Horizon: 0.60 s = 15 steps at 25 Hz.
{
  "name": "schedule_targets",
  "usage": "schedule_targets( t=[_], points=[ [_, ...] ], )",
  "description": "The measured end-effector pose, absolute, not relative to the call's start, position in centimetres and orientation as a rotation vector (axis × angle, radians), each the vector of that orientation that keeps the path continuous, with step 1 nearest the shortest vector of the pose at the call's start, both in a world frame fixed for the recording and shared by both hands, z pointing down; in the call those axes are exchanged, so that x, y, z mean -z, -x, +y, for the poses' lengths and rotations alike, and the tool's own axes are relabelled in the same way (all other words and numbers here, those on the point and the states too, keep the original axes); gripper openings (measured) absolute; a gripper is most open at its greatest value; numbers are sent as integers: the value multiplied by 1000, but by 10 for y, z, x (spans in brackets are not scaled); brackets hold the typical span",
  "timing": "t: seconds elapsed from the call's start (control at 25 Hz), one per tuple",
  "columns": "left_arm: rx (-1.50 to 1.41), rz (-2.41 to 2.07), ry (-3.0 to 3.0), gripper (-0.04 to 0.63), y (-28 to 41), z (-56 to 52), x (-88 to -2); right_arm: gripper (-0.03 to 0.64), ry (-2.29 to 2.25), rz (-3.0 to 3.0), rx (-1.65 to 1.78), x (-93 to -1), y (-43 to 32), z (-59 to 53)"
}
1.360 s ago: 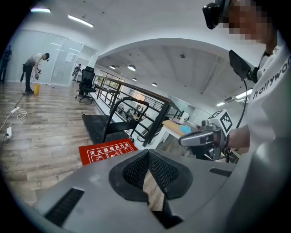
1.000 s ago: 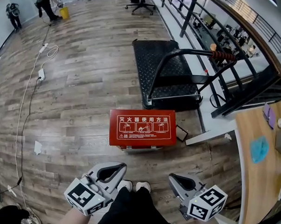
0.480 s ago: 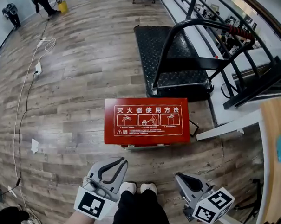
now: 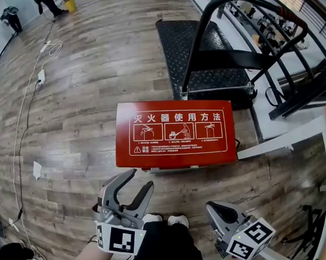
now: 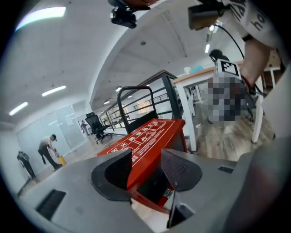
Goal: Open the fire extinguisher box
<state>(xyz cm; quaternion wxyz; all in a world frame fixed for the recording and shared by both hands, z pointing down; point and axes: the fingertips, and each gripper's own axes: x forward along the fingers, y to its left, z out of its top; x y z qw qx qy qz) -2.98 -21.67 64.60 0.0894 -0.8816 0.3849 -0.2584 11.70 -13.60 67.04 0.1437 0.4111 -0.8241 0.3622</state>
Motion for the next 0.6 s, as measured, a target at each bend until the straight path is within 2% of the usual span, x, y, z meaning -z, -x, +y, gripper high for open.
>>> schedule_targets(
  t=[0.12, 0.6],
  points=[
    [862, 1088, 2420, 201, 30, -221, -667, 11, -1191, -2371, -1052, -688, -120, -137],
    [1050, 871, 2079, 207, 21, -249, -717, 11, -1203, -2377, -1088, -727, -127, -131]
  ],
)
